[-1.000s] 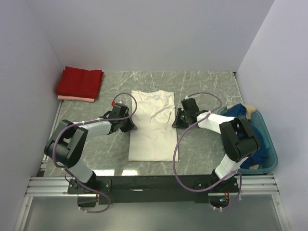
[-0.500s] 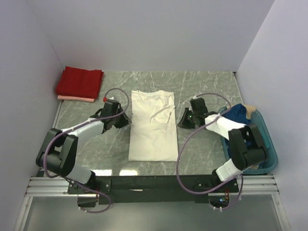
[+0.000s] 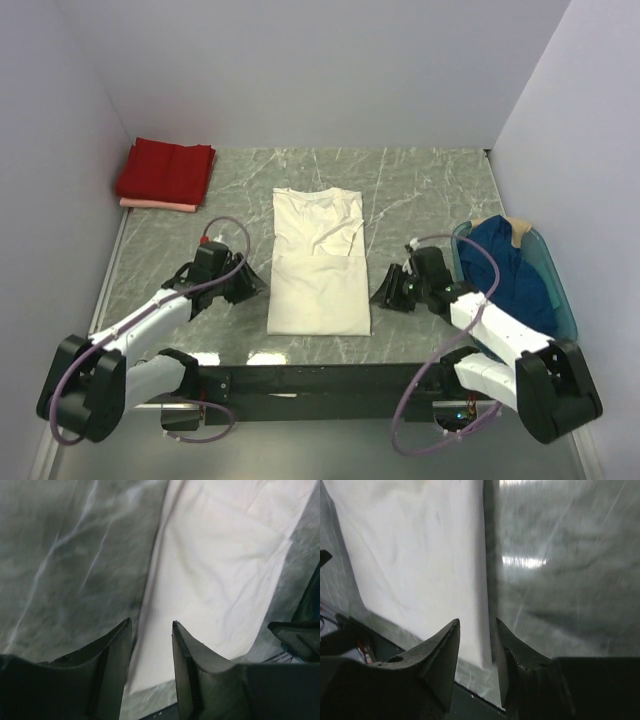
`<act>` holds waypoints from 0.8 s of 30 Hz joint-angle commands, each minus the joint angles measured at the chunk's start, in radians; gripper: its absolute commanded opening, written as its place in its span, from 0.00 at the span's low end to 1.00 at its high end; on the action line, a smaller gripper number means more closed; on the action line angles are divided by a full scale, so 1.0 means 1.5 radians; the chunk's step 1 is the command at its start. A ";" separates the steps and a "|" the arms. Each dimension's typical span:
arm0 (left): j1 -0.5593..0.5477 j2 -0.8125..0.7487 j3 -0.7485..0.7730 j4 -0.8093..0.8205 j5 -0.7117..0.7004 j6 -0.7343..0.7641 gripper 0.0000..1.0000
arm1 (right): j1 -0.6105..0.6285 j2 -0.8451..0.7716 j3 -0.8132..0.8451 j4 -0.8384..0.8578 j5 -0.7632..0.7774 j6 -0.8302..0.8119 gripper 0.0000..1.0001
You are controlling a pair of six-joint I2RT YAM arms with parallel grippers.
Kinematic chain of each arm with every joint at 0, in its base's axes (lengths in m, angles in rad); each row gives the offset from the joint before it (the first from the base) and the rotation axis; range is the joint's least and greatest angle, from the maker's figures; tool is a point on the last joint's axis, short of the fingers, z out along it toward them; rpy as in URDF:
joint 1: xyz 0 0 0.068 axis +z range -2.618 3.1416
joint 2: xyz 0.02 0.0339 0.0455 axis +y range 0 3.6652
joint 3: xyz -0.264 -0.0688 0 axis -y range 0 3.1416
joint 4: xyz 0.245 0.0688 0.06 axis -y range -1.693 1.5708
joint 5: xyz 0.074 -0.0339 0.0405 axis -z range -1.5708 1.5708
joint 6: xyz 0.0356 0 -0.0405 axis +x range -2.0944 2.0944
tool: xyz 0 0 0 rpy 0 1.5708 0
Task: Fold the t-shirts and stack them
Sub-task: Fold the tshirt
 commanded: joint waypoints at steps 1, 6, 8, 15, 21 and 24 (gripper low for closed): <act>-0.005 -0.059 -0.046 -0.043 0.040 -0.025 0.44 | 0.038 -0.057 -0.057 -0.005 -0.050 0.046 0.42; -0.032 -0.116 -0.090 -0.066 0.049 -0.063 0.44 | 0.078 -0.096 -0.118 -0.003 -0.055 0.092 0.44; -0.055 -0.129 -0.098 -0.074 0.044 -0.079 0.44 | 0.084 -0.102 -0.130 -0.002 -0.057 0.098 0.44; -0.122 -0.142 -0.127 -0.093 0.021 -0.120 0.43 | 0.089 -0.114 -0.166 0.012 -0.060 0.121 0.44; -0.147 -0.159 -0.135 -0.110 -0.008 -0.142 0.42 | 0.090 -0.098 -0.180 0.037 -0.067 0.130 0.43; -0.150 -0.151 -0.136 -0.101 -0.010 -0.145 0.42 | 0.090 -0.094 -0.185 0.046 -0.067 0.135 0.41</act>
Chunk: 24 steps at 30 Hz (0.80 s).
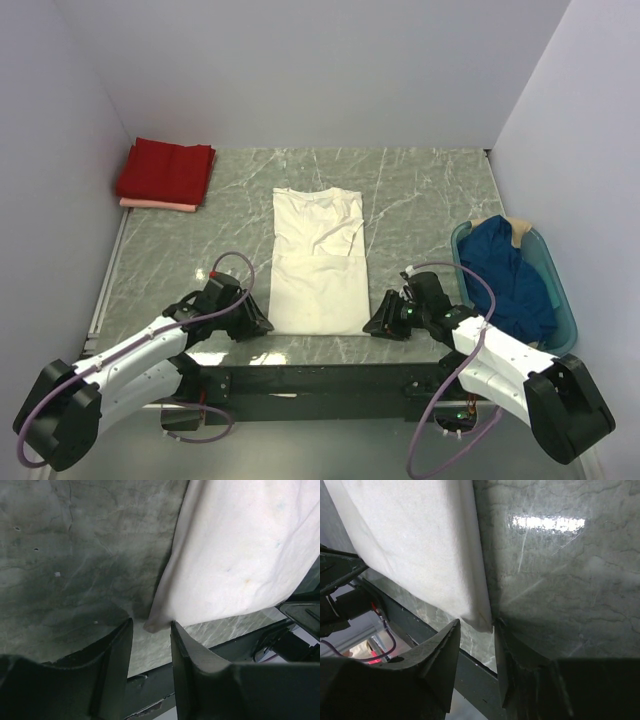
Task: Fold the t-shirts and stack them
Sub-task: Fold the tshirt
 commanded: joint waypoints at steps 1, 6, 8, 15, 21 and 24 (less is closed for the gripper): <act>-0.006 0.003 -0.004 0.012 -0.019 -0.015 0.41 | 0.007 0.012 -0.022 -0.002 0.009 0.003 0.41; -0.026 0.029 -0.009 0.039 -0.021 -0.027 0.39 | 0.008 0.013 -0.024 0.005 0.008 0.006 0.39; -0.031 0.033 -0.008 0.041 -0.022 -0.029 0.38 | 0.007 0.016 -0.026 0.009 0.004 0.010 0.39; -0.044 0.041 -0.010 0.049 -0.028 -0.043 0.30 | 0.008 0.020 -0.033 0.033 -0.010 0.018 0.27; -0.052 0.031 -0.005 0.044 -0.027 -0.046 0.10 | 0.009 0.000 -0.034 0.039 -0.021 0.029 0.09; -0.058 0.015 0.005 0.022 -0.028 -0.043 0.01 | 0.008 -0.032 -0.031 0.004 -0.023 0.021 0.00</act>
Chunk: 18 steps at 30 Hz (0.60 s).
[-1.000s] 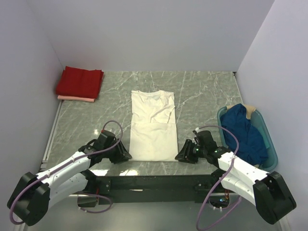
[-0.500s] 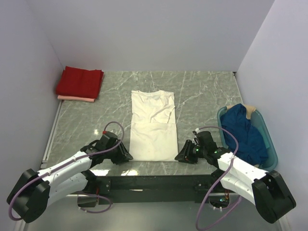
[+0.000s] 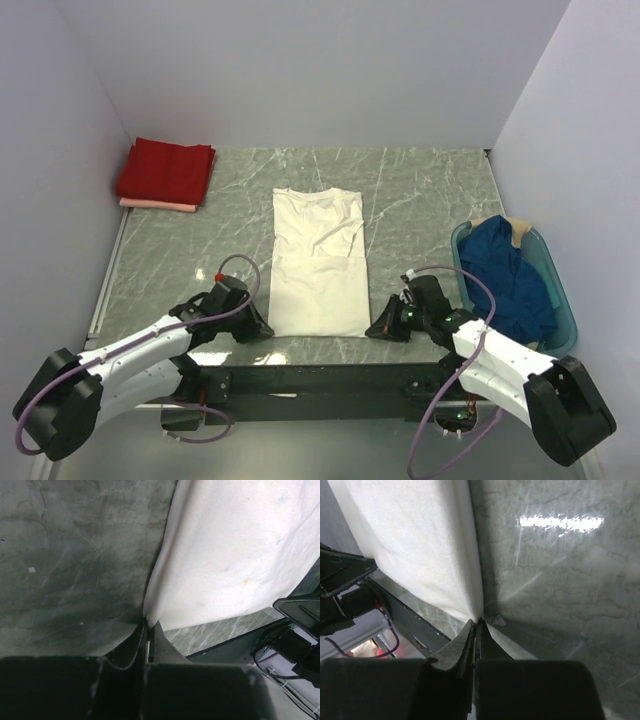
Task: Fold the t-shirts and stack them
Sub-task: Fold the tshirt
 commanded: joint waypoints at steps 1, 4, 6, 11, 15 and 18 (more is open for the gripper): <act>-0.008 -0.022 0.012 -0.025 -0.007 0.001 0.01 | 0.005 -0.042 -0.004 -0.042 -0.011 -0.007 0.00; -0.019 -0.048 0.019 -0.058 -0.008 0.000 0.01 | 0.005 -0.109 0.000 -0.102 -0.011 -0.023 0.00; -0.027 -0.073 0.024 -0.087 -0.012 -0.004 0.01 | 0.004 -0.138 0.001 -0.146 -0.010 -0.033 0.00; -0.064 -0.140 0.045 -0.153 -0.028 -0.029 0.01 | 0.006 -0.238 0.006 -0.256 -0.009 -0.055 0.00; -0.090 -0.210 0.078 -0.219 -0.055 -0.044 0.01 | 0.006 -0.317 0.021 -0.333 -0.004 -0.060 0.00; -0.104 -0.237 0.094 -0.255 -0.067 -0.053 0.01 | 0.006 -0.362 0.043 -0.377 -0.001 -0.060 0.00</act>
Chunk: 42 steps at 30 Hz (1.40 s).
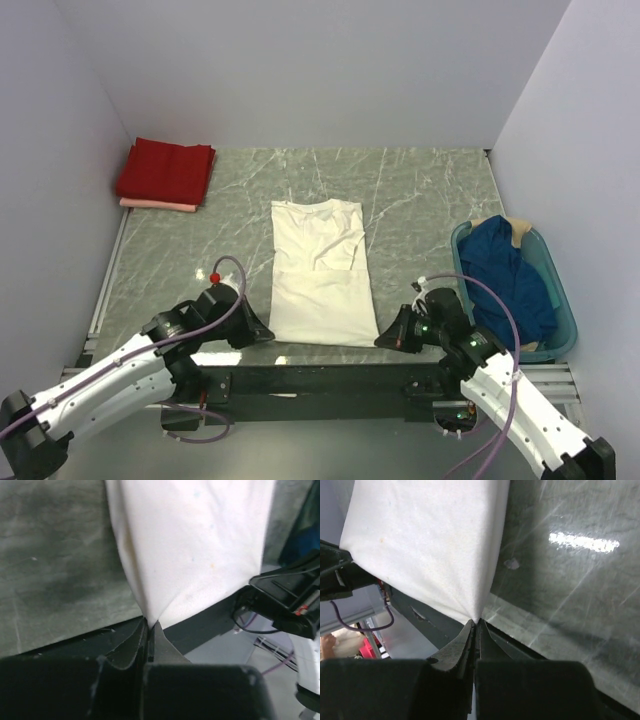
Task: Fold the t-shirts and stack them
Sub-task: Fold the tshirt
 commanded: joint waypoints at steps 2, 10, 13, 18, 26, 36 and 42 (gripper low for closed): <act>-0.020 -0.036 0.044 -0.084 -0.047 -0.025 0.01 | 0.005 -0.049 0.056 -0.104 0.007 -0.015 0.00; -0.023 -0.003 0.072 -0.031 -0.106 0.011 0.01 | 0.004 0.038 0.141 -0.041 0.058 -0.014 0.00; -0.023 0.052 0.122 -0.014 -0.149 0.054 0.01 | 0.004 0.088 0.189 -0.013 0.079 -0.022 0.00; -0.010 0.143 0.220 0.002 -0.180 0.126 0.01 | 0.003 0.168 0.280 0.008 0.127 -0.047 0.00; 0.124 0.233 0.312 0.050 -0.093 0.213 0.01 | -0.036 0.288 0.385 0.055 0.132 -0.081 0.00; 0.242 0.395 0.451 0.094 -0.052 0.282 0.01 | -0.147 0.488 0.511 0.122 0.046 -0.103 0.00; 0.267 0.512 0.526 0.135 -0.036 0.275 0.01 | -0.191 0.613 0.601 0.149 0.019 -0.097 0.00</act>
